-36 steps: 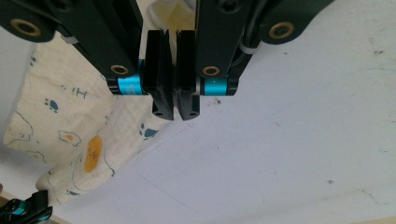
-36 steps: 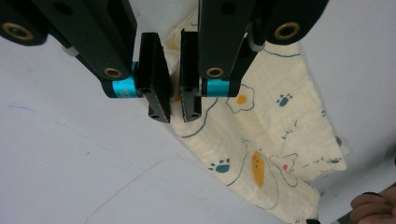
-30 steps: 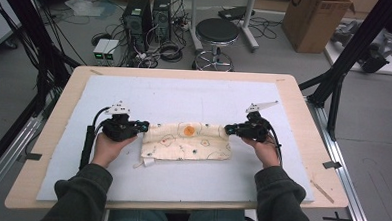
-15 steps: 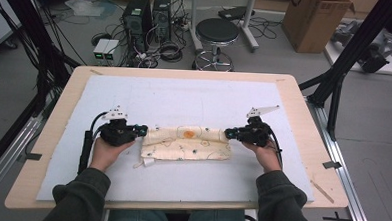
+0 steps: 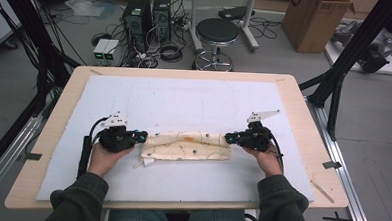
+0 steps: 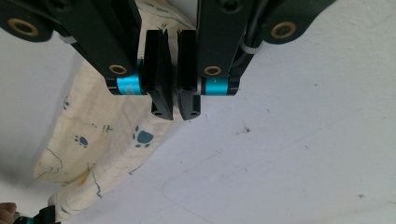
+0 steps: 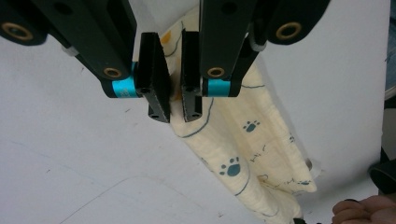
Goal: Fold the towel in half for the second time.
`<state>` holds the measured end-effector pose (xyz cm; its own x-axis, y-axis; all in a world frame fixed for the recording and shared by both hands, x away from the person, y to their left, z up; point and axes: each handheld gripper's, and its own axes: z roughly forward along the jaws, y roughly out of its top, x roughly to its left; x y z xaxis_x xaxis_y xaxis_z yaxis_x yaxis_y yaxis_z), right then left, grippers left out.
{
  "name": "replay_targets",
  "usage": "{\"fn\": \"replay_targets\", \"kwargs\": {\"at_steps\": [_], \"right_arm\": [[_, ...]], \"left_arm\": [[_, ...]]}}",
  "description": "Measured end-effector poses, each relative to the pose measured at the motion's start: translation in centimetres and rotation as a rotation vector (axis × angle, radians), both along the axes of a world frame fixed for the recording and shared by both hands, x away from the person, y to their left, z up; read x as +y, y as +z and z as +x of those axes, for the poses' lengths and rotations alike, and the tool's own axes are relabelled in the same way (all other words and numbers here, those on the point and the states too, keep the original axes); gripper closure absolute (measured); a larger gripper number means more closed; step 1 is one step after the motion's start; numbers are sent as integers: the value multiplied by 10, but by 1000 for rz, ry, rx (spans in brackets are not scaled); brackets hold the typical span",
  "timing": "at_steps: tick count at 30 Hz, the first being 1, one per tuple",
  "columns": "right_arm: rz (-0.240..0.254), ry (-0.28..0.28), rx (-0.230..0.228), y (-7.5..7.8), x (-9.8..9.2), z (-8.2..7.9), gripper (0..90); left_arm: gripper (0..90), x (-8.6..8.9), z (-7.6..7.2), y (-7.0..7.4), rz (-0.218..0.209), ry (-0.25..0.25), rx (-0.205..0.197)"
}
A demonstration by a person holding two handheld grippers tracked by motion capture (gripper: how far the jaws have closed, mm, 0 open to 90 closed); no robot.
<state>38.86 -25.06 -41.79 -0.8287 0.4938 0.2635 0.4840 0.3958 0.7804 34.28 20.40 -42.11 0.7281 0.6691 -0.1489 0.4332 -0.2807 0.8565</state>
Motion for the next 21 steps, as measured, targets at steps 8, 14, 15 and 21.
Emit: {"fn": "replay_targets", "kwargs": {"at_steps": [8, 14, 15, 21], "right_arm": [[2, 9, 1, -2, 0, -8, 819], [0, 22, -9, -6, -1, -14, 816], [-3, 23, -13, -7, -2, -15, 814], [-6, 33, -12, -9, -4, -22, 805]], "left_arm": [[844, 1, -7, -1, 20, -22, -4], [842, -2, -10, 0, 40, -46, -6], [841, -3, -11, -1, 47, -48, -3], [830, -4, -15, -2, 76, -68, 3]]}}
